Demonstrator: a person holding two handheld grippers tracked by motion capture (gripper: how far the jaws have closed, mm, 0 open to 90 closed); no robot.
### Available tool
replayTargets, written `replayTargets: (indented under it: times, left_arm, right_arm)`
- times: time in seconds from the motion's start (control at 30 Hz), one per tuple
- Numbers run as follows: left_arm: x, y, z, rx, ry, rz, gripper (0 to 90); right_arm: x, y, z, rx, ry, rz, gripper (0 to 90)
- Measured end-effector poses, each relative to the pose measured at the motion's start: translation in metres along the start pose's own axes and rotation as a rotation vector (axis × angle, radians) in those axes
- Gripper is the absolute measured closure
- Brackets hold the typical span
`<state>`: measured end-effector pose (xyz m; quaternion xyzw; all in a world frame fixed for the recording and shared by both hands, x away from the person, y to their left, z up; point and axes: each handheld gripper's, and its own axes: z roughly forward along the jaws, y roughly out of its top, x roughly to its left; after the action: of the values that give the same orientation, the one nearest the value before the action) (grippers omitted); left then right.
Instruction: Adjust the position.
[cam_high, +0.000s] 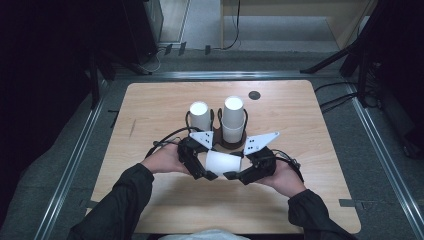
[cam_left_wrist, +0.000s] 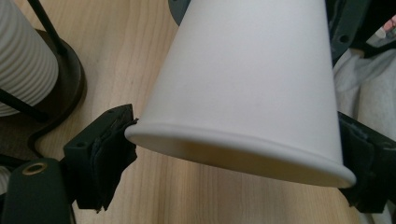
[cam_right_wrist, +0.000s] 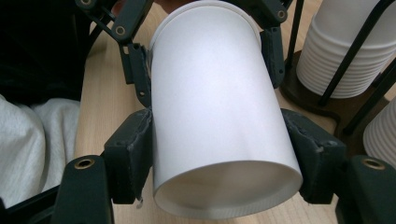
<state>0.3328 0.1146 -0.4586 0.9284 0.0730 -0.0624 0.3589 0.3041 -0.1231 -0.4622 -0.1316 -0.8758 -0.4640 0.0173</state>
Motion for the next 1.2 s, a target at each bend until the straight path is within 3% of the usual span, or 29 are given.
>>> replayTargets:
  times: [0.37,0.57,0.73,0.83,1.1,1.2]
  left_arm:
    - [-0.003,-0.009,-0.012,-0.081,0.007,-0.054,11.4]
    - [-0.007,-0.015,-0.018,-0.15,0.017,-0.087,12.2]
    - [-0.01,-0.017,-0.02,-0.196,-0.004,-0.108,13.2]
    - [-0.012,-0.019,-0.024,-0.256,-0.018,-0.122,13.2]
    - [-0.012,-0.024,-0.03,-0.311,-0.029,-0.139,16.6]
    - [-0.011,-0.024,-0.03,-0.292,-0.028,-0.13,19.3]
  right_arm:
    - [-0.004,0.007,-0.001,-0.025,0.034,-0.015,31.2]
    - [-0.006,0.01,0.0,-0.04,0.06,-0.014,31.2]
    - [-0.007,0.014,0.0,-0.077,0.099,-0.011,31.2]
    - [-0.008,0.016,0.001,-0.092,0.115,-0.01,31.2]
    - [-0.01,0.018,0.0,-0.11,0.145,0.003,31.2]
    - [-0.01,0.018,0.001,-0.109,0.147,0.004,31.7]
